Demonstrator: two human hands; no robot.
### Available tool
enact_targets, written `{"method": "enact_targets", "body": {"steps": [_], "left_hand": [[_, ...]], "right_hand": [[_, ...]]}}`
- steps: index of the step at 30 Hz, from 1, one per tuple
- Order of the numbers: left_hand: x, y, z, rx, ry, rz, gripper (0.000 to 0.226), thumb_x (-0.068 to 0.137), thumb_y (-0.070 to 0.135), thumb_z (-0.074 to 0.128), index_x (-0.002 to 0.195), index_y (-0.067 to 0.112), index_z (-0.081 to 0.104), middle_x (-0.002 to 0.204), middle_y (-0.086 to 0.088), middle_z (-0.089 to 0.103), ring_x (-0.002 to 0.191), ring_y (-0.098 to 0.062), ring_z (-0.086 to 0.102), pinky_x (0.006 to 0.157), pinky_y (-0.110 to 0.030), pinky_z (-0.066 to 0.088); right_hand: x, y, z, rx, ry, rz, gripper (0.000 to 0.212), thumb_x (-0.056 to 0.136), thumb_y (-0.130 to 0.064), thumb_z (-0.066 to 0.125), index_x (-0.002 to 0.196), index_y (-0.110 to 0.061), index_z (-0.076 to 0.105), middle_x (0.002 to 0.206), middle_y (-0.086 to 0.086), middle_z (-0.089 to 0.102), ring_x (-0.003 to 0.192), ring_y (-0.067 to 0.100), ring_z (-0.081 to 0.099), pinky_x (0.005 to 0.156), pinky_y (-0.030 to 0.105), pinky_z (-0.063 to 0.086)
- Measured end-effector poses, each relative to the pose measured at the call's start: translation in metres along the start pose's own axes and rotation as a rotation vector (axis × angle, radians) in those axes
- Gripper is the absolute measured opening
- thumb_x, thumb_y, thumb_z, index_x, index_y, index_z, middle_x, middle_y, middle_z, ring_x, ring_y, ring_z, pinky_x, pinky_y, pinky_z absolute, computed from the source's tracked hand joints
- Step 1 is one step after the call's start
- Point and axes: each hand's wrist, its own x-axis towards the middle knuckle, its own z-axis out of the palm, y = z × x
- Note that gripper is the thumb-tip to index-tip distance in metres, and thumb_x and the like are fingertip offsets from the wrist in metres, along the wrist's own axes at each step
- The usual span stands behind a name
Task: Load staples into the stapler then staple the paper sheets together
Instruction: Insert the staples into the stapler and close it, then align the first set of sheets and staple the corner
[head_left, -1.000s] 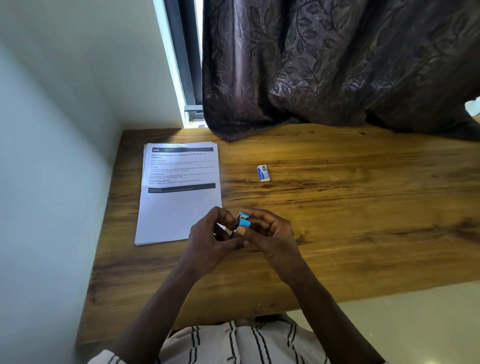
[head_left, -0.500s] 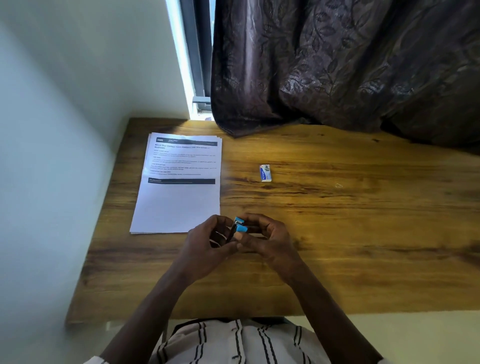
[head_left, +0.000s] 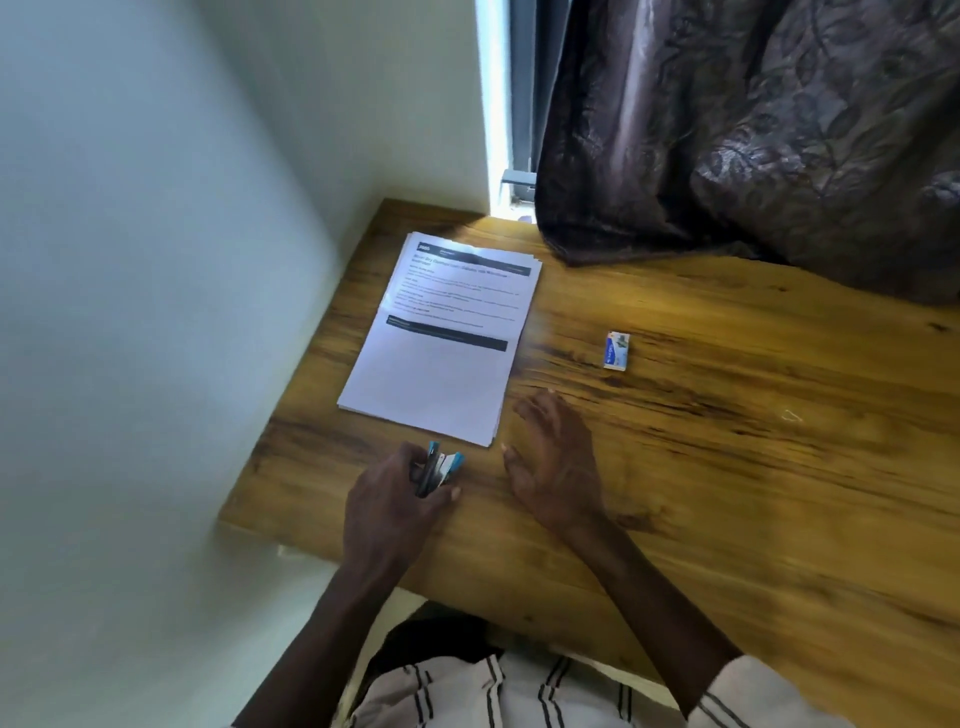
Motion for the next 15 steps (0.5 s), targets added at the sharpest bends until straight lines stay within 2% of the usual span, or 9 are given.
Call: {"method": "enact_targets", "body": {"steps": [4, 6, 8, 11, 15], "left_hand": [[-0.004, -0.004, 0.001, 0.011, 0.009, -0.052, 0.055, 0.072, 0.045, 0.088, 0.118, 0.024, 0.066, 0.101, 0.006, 0.070, 0.087, -0.013, 0.063, 0.072, -0.031, 0.050], [-0.005, -0.004, 0.001, -0.008, 0.004, -0.070, 0.059, 0.073, 0.048, 0.088, 0.122, 0.023, 0.065, 0.103, 0.006, 0.069, 0.087, -0.010, 0.062, 0.069, -0.026, 0.046], [-0.007, -0.004, 0.000, -0.011, -0.004, -0.078, 0.064, 0.073, 0.057, 0.085, 0.123, 0.023, 0.064, 0.105, 0.008, 0.069, 0.088, -0.008, 0.061, 0.069, -0.023, 0.045], [0.008, 0.001, -0.012, 0.035, 0.070, -0.101, 0.067, 0.077, 0.070, 0.074, 0.125, 0.024, 0.064, 0.110, 0.006, 0.070, 0.096, -0.014, 0.066, 0.076, -0.030, 0.051], [0.067, 0.000, -0.034, -0.042, 0.155, -0.059, 0.058, 0.086, 0.062, 0.071, 0.127, 0.021, 0.064, 0.114, -0.002, 0.069, 0.104, -0.023, 0.065, 0.089, -0.045, 0.057]], "right_hand": [[0.025, -0.001, 0.015, -0.066, -0.067, -0.086, 0.059, 0.094, -0.042, 0.059, 0.146, -0.019, 0.045, 0.156, 0.012, 0.040, 0.149, 0.033, 0.031, 0.121, 0.051, 0.029], [0.036, 0.001, 0.020, -0.113, -0.096, -0.085, 0.061, 0.095, -0.045, 0.058, 0.149, -0.020, 0.042, 0.161, 0.013, 0.034, 0.152, 0.033, 0.026, 0.124, 0.050, 0.024], [0.044, 0.003, 0.023, -0.169, -0.114, -0.084, 0.062, 0.097, -0.049, 0.052, 0.151, -0.022, 0.039, 0.165, 0.013, 0.029, 0.154, 0.032, 0.023, 0.125, 0.050, 0.020], [0.051, 0.003, 0.027, -0.252, -0.106, -0.064, 0.064, 0.100, -0.056, 0.042, 0.154, -0.022, 0.037, 0.166, 0.013, 0.029, 0.155, 0.032, 0.022, 0.126, 0.049, 0.018], [0.051, 0.003, 0.029, -0.289, -0.132, -0.043, 0.067, 0.100, -0.057, 0.039, 0.157, -0.022, 0.034, 0.168, 0.011, 0.024, 0.157, 0.030, 0.017, 0.127, 0.045, 0.007]]}}
